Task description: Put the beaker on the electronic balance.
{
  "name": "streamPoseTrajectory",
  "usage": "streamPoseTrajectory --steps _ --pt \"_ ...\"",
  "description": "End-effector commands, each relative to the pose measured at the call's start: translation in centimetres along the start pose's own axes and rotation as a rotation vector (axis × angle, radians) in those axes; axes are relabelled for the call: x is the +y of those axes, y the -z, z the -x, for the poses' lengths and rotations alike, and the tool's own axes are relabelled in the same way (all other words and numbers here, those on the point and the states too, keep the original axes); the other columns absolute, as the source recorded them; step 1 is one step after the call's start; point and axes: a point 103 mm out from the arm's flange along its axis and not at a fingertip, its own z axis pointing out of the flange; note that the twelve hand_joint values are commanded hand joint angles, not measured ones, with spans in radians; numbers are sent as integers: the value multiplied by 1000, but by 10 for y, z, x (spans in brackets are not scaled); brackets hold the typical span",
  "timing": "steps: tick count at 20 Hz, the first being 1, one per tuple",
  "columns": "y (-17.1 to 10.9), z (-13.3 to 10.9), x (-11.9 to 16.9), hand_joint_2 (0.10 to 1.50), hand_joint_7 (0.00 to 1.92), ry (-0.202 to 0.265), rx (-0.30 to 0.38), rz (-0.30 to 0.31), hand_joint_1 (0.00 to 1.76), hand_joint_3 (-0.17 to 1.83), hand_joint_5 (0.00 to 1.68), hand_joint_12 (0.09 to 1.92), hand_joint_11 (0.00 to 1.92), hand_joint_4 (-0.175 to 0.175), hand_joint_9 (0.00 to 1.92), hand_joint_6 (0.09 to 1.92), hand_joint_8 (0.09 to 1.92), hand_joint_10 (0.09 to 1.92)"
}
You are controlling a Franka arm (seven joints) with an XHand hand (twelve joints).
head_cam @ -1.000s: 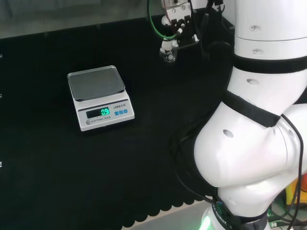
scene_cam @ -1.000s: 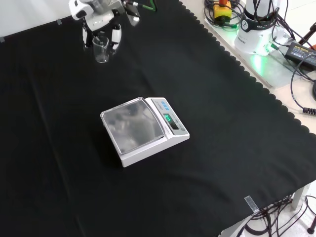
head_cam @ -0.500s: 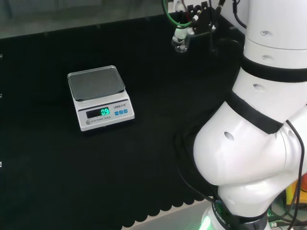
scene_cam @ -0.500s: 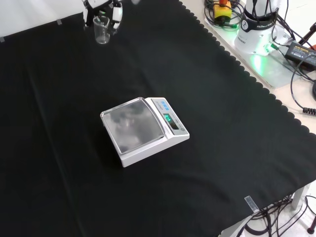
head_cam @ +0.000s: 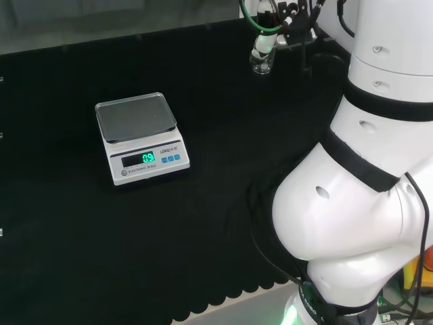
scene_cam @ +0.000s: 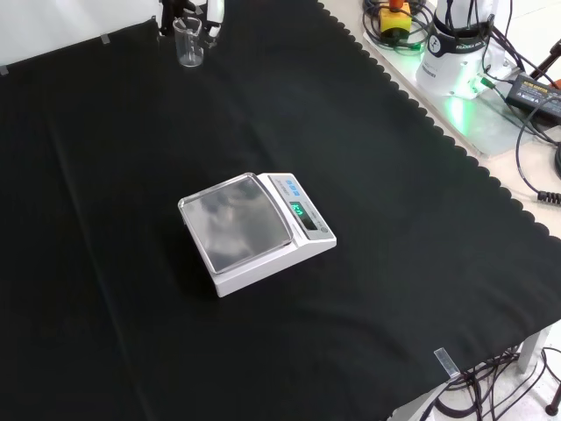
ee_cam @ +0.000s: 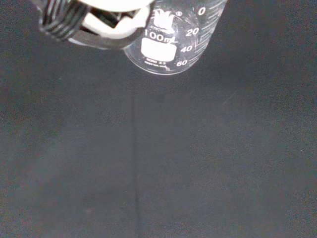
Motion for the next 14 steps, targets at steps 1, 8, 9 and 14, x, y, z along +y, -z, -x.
streamPoseTrajectory --steps 1,8,9,14 --pt "-1 -29 4 697 1097 56 -3 -20 971 598 894 579 1508 -171 1426 87 395 87" --pt "5 -87 17 700 1093 107 -24 -23 953 595 876 578 1503 -169 1422 87 396 87" --pt "6 -96 19 700 1092 114 -27 -25 950 594 873 578 1503 -169 1421 87 396 87" --pt "13 -149 29 702 1088 155 -39 -21 939 591 863 579 1499 -169 1419 87 398 87"
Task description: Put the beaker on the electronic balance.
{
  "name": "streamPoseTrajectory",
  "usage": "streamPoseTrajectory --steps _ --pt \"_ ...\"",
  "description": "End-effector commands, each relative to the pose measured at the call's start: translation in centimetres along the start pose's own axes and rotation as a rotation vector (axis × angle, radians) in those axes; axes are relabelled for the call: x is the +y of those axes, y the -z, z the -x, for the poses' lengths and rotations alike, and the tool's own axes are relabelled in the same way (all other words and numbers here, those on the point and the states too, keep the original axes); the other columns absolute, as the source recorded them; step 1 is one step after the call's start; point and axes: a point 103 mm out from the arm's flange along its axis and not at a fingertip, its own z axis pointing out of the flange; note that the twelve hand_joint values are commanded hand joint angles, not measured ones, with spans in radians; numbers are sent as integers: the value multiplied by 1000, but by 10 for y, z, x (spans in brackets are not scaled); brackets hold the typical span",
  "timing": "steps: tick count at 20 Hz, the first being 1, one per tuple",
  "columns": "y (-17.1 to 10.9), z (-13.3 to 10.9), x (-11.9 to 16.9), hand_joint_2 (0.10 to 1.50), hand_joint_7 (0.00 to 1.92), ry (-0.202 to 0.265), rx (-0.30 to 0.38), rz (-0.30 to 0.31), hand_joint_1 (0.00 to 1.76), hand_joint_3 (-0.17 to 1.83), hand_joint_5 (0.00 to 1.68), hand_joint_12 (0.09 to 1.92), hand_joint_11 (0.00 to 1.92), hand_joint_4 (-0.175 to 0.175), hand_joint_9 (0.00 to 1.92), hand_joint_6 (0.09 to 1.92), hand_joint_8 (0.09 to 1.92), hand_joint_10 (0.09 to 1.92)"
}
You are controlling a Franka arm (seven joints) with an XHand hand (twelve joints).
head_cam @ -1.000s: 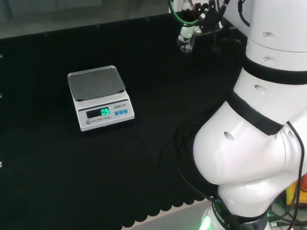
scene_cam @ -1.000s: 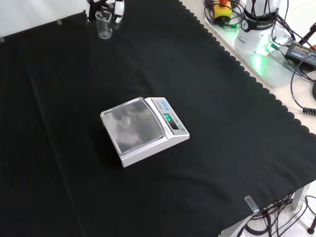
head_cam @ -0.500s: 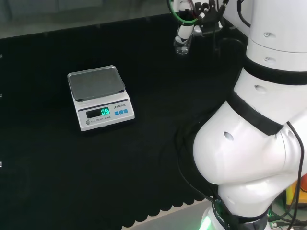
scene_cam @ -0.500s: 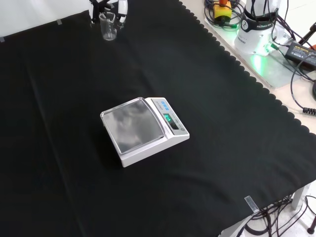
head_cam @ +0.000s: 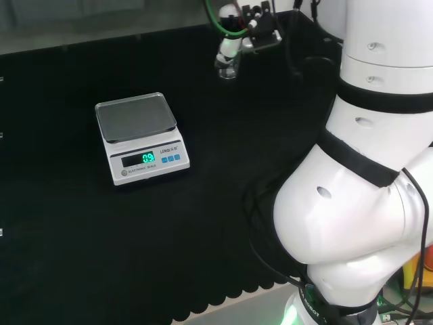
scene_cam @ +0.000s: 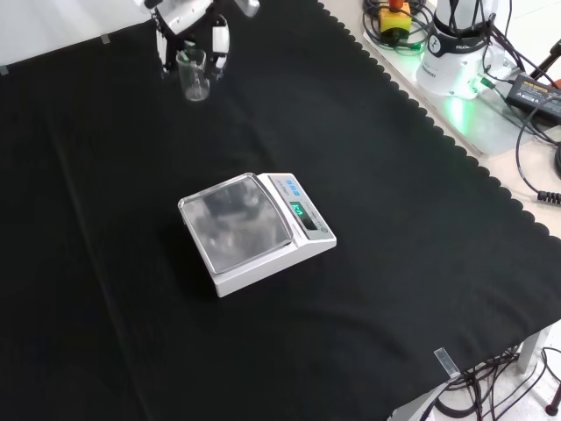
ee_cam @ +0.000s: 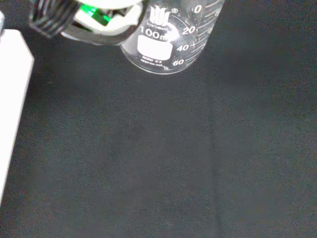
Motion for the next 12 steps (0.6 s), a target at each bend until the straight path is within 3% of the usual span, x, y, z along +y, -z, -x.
streamPoseTrajectory --steps 1,12 --pt "10 -77 21 703 1087 57 -18 -3 939 590 862 580 1498 -169 1419 87 398 87" --pt "30 -195 51 707 1084 146 -35 -14 935 577 858 586 1494 -170 1419 87 406 87"
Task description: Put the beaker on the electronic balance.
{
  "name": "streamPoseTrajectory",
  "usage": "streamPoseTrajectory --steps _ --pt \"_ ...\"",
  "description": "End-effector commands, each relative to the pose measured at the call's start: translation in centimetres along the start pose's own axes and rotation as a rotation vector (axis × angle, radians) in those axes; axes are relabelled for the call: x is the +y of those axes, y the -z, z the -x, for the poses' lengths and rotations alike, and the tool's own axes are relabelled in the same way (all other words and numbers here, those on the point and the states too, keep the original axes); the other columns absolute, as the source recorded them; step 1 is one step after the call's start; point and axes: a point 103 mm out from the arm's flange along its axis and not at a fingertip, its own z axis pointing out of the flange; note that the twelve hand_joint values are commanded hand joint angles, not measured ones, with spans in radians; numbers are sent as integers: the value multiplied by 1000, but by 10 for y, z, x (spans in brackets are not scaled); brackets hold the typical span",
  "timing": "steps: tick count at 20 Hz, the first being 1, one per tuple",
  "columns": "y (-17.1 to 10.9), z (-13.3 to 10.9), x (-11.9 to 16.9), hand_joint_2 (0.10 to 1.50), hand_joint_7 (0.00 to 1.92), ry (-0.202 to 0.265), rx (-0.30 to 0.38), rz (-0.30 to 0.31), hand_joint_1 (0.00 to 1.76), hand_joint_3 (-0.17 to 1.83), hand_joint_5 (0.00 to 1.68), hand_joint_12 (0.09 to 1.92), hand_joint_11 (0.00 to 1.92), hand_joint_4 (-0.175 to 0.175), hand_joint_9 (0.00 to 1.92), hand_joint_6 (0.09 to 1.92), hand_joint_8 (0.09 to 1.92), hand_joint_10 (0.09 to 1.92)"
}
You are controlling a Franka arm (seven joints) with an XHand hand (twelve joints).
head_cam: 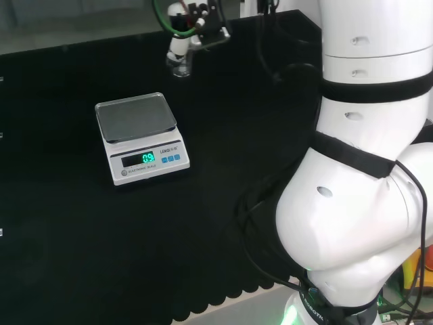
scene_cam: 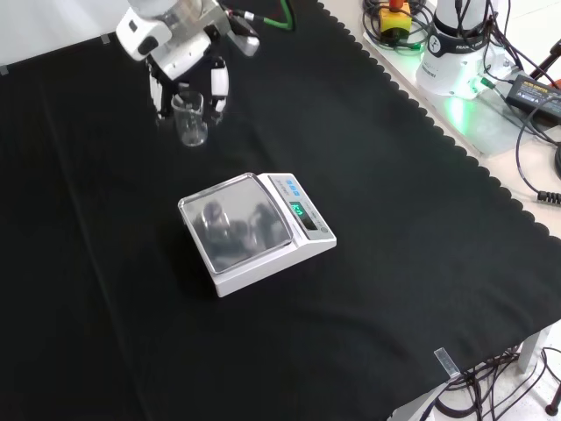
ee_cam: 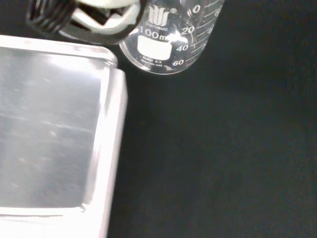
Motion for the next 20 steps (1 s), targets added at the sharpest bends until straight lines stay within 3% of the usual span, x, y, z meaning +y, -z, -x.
streamPoseTrajectory --steps 1,8,12,20 --pt "7 -99 21 708 1084 78 -8 -30 934 576 858 587 1494 -170 1419 87 407 87" --pt "2 -150 32 711 1082 120 -21 -55 933 569 857 590 1491 -170 1418 87 412 87" --pt "-10 -159 34 712 1081 125 -19 -76 932 566 854 591 1490 -172 1417 87 414 87" --pt "-34 -153 28 715 1078 132 -34 -109 930 559 851 594 1486 -173 1416 87 419 87"
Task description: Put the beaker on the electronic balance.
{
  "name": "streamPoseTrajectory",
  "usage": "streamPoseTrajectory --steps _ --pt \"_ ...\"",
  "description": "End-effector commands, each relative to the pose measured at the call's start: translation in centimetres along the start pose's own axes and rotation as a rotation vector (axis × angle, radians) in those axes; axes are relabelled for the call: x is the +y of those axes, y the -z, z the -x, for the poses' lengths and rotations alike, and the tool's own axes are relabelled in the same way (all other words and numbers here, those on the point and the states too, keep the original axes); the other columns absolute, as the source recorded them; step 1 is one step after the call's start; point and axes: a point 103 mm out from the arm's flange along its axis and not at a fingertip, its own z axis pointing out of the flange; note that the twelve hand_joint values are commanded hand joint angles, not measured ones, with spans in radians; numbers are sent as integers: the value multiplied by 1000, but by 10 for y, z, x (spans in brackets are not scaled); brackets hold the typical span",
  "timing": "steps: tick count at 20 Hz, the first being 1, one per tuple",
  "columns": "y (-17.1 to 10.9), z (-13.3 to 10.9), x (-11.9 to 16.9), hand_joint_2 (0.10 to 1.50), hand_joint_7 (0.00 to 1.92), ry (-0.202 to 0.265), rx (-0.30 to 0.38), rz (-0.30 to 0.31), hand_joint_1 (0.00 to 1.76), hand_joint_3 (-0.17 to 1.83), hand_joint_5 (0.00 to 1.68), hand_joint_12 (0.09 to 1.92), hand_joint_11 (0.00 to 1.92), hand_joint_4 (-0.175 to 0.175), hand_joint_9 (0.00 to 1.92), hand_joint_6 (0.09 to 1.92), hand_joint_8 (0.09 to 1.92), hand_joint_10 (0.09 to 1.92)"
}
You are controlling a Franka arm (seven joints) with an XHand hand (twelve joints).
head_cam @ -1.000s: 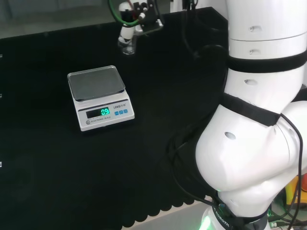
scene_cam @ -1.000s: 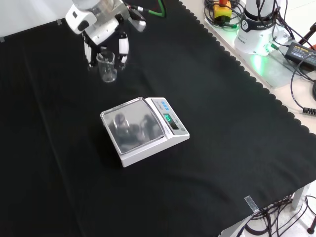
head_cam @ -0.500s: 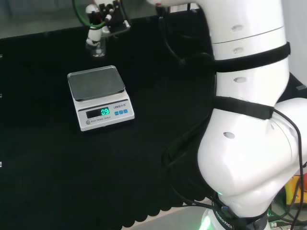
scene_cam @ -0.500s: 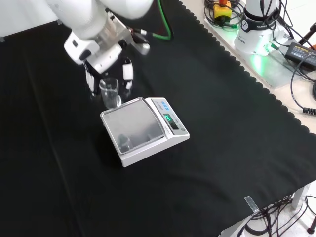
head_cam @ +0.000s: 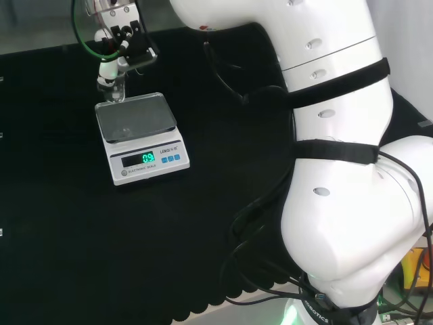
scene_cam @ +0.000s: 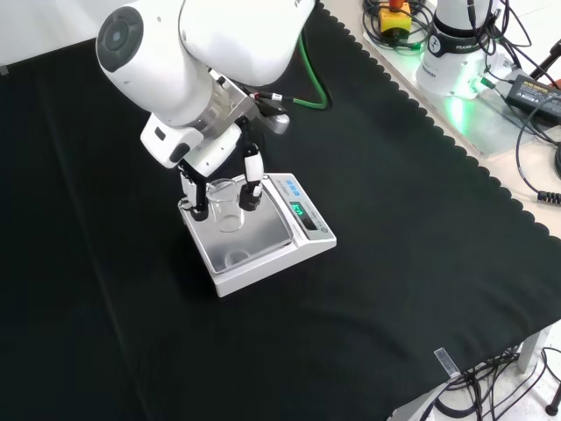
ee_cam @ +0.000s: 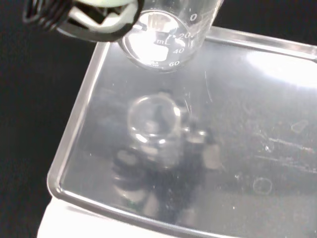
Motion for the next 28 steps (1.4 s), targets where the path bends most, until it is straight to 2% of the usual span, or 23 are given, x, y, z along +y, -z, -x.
streamPoseTrajectory --steps 1,12,14,23,25,28 --pt "-20 2 -7 715 1078 5 -7 -27 930 559 851 595 1486 -173 1416 87 420 87" --pt "-49 28 -14 720 1074 0 -8 -58 926 552 847 598 1479 -175 1414 87 426 87" --pt "-53 40 -21 720 1074 0 -4 -56 925 550 846 599 1478 -175 1414 87 427 87" --pt "-61 40 -19 724 1068 5 -14 -67 924 545 844 601 1470 -175 1407 87 430 87" --pt "-63 37 -18 724 1032 13 -3 -68 903 539 811 654 1384 -160 1369 87 440 87" --pt "-63 32 -17 710 918 19 -13 -76 837 543 732 837 1182 -137 1271 87 479 87"
